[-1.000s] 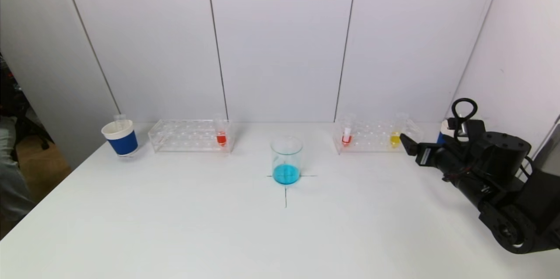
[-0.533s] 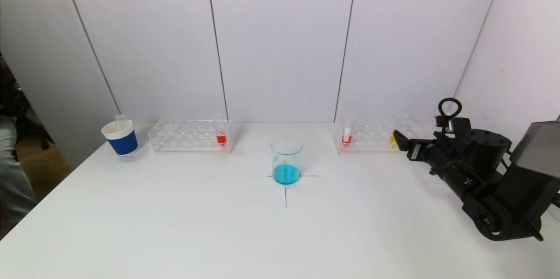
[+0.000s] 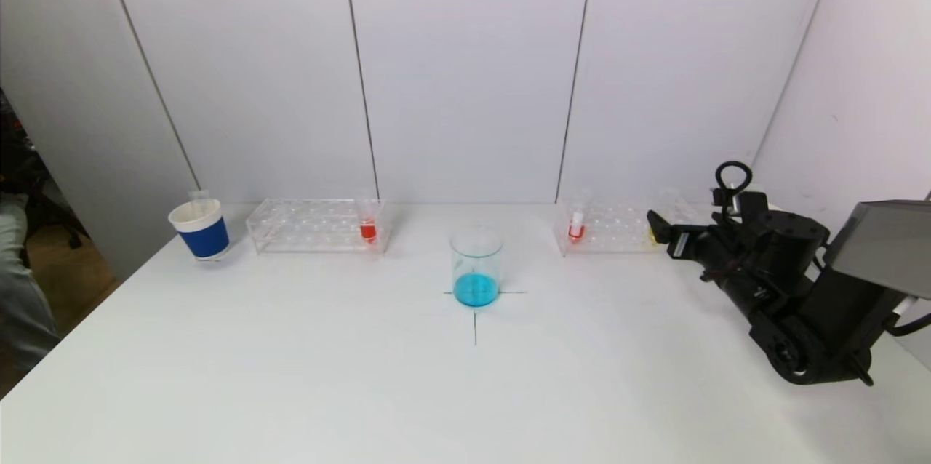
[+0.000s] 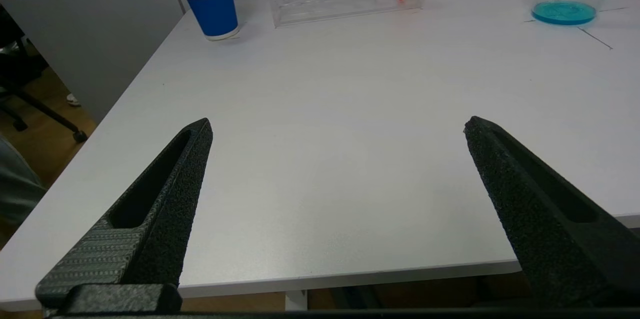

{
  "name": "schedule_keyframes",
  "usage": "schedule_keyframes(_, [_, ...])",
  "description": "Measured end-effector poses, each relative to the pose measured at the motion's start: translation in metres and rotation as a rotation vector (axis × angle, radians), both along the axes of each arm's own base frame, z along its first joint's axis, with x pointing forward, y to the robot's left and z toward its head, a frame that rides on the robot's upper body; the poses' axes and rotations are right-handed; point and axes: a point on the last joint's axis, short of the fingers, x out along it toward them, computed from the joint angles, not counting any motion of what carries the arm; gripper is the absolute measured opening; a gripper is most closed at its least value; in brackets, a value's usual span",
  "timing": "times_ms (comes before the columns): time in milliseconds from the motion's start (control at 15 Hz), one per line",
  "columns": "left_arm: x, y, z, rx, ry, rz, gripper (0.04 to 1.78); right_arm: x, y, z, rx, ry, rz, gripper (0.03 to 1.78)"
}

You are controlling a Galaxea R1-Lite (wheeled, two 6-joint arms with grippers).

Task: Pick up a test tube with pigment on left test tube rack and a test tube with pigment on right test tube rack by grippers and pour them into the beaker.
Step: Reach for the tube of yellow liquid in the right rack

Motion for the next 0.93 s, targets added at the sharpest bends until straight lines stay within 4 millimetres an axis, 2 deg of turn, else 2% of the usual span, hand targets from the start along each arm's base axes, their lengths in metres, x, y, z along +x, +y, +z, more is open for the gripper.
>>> schedule_keyframes(933, [0.0, 0.0, 0.0, 0.0, 0.0, 0.0, 1.76, 0.035, -0.001, -0.005, -0.007, -0.049, -0.008, 1.77])
